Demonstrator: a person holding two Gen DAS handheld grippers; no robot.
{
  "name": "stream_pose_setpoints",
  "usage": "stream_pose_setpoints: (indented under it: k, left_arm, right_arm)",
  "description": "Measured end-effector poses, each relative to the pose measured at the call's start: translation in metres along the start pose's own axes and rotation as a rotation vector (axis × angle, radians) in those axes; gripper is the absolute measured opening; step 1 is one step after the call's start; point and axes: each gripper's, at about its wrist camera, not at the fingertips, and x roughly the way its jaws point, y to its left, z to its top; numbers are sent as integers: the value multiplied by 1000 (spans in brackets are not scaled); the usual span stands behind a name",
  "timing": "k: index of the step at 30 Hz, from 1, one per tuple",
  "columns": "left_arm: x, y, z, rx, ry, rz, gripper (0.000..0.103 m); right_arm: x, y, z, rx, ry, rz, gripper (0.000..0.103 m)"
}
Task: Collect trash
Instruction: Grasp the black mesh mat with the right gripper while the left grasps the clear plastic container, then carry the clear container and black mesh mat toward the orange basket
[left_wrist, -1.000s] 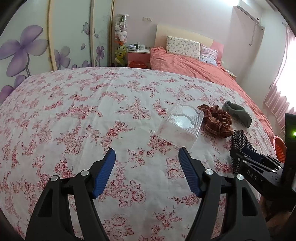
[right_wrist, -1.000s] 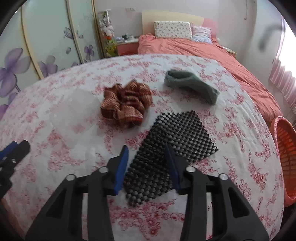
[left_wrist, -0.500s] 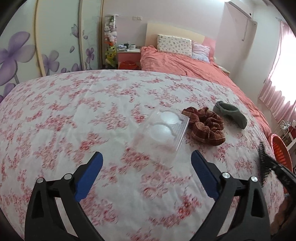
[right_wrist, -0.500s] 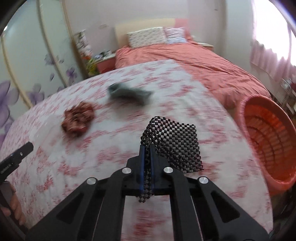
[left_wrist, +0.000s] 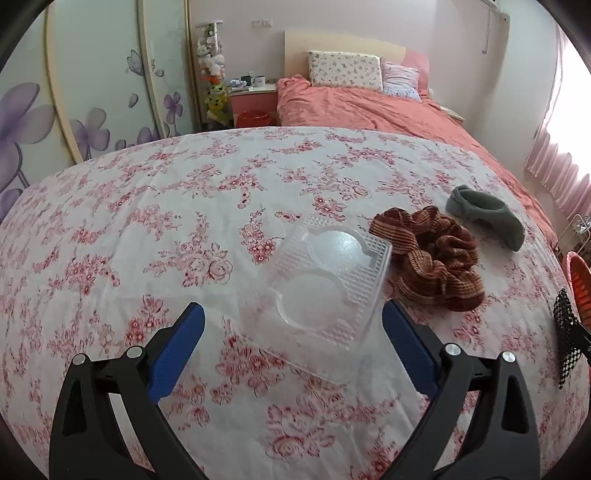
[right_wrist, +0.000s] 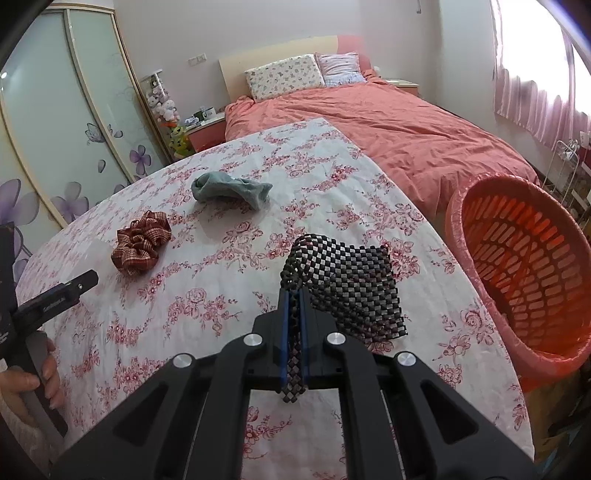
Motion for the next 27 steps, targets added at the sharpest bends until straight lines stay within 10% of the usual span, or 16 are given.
stream_pose_setpoints:
  k: [9,27]
  left_arm:
    - [8,-7,2,25,19,-52,75]
    - [-68,-19,-10,4,-130,-27,74]
  right_arm:
    - [0,1,-1,-3,3,6,6]
    - [-59,11,1,-27,-90,24,6]
